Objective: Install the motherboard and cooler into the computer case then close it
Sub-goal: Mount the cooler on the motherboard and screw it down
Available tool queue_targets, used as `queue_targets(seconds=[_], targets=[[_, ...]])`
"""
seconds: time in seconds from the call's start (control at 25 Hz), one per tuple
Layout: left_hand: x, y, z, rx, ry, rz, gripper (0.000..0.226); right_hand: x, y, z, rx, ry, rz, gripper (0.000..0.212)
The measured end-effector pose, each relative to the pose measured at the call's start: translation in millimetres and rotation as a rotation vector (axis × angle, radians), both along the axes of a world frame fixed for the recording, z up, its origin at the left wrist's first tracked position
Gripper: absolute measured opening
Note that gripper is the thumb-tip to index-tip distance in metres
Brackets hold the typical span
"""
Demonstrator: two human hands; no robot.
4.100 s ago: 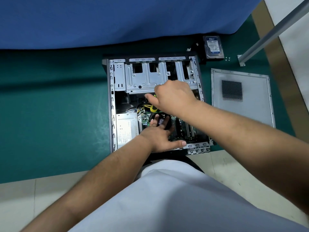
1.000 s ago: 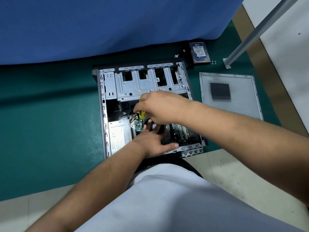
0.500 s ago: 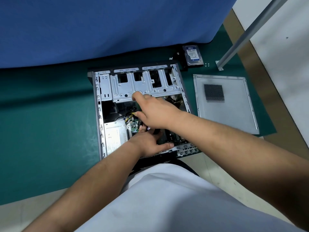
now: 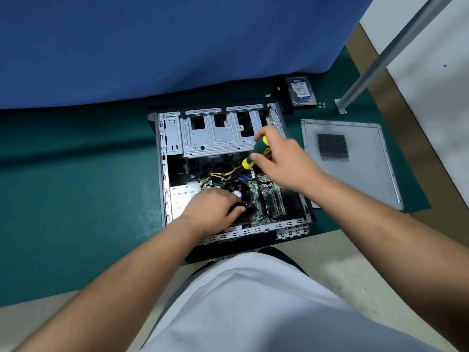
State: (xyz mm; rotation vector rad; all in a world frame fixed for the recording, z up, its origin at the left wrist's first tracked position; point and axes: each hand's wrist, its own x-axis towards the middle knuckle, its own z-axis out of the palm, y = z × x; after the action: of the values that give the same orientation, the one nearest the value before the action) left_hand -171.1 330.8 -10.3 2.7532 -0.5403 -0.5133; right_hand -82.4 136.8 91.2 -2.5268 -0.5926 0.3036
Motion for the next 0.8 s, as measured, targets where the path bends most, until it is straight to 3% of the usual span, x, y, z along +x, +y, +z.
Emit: queue_targets(seconds=[0.16,0.36,0.8], targets=[[-18.1,50.5,-3.1,-0.023,-0.251,0.13,0.039,-14.0,-1.6,-10.2,-0.002,0.083,0.008,0.026],[-30.2,58.5,-15.9,0.037,-0.26,0.285,0.051,-25.0,4.5,-23.6,0.003,0.113,0.042,0.027],[-32.7,57.2,-17.1,0.011,-0.325,0.315,0.049,-32.2,13.4,-36.7,-0.024,0.142,0.062,0.029]])
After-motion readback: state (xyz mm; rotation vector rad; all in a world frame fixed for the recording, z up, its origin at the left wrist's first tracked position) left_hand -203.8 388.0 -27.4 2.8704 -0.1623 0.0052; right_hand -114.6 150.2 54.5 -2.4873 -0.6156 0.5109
